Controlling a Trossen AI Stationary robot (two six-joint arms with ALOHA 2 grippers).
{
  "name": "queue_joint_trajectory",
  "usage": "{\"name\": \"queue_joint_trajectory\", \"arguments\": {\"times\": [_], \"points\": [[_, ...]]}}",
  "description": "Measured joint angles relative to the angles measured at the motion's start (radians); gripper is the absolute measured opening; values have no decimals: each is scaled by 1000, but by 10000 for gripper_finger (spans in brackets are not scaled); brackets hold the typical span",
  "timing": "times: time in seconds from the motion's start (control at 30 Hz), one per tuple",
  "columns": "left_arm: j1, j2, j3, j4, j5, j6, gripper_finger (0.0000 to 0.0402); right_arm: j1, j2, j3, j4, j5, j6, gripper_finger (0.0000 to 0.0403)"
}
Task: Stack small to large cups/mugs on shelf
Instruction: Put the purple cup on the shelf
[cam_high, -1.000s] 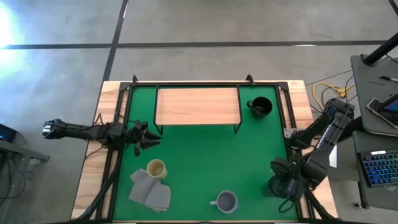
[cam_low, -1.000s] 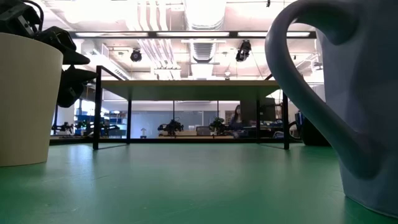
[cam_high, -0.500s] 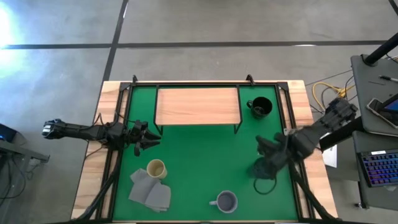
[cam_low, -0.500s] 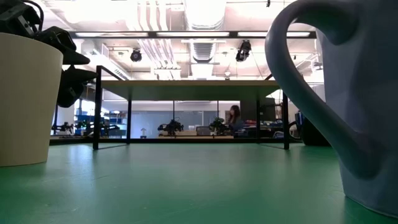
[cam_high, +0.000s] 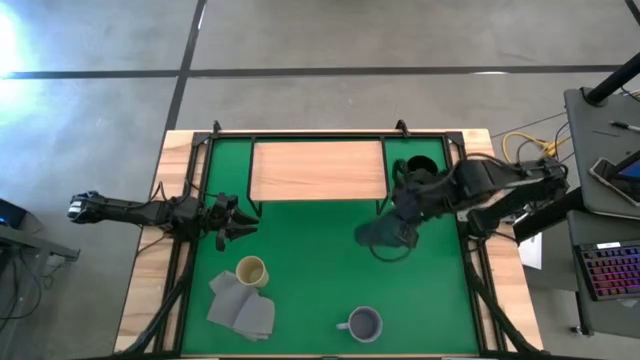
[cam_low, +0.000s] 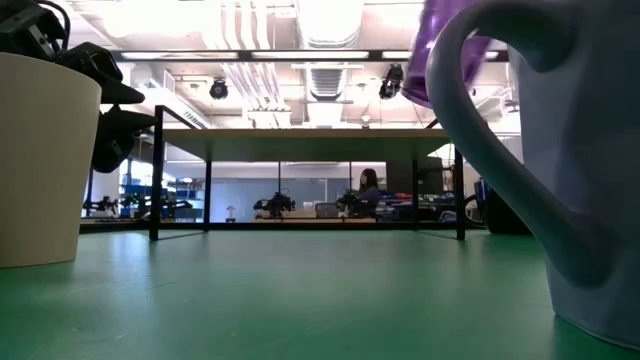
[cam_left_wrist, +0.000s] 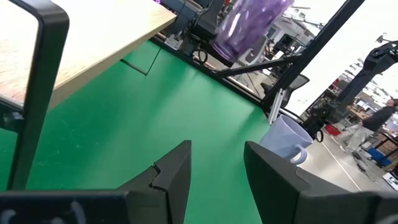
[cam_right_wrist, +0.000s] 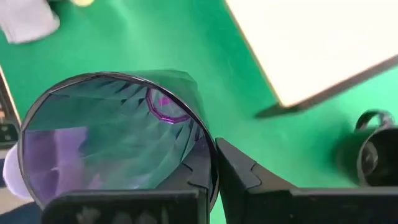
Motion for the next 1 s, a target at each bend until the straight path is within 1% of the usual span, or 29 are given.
{"name": "queue_joint_trajectory", "arguments": {"times": [0.1,0.3,0.37,0.5,0.6,0.67,0.73,0.8,0.9,1.0], "points": [[0,0,0,0,0,0,134,-50,33,68,-19,43,-41,9],[0,0,0,0,0,0,134,-168,96,237,-94,172,-46,9],[0,0,0,0,0,0,134,-210,117,297,-102,165,-51,9],[0,0,0,0,0,0,134,-276,155,380,-131,101,-87,9],[0,0,0,0,0,0,134,-319,187,403,-163,87,-99,9],[0,0,0,0,0,5,134,-345,195,403,-158,45,-119,9],[0,0,0,0,0,87,134,-365,208,402,-163,20,-121,9],[0,-3,2,0,0,233,134,-380,211,399,-159,11,-133,9],[0,-1,2,-1,0,402,134,-394,212,392,-161,-13,-132,9],[0,0,1,0,-1,497,134,-403,204,391,-160,-19,-119,9]]}}
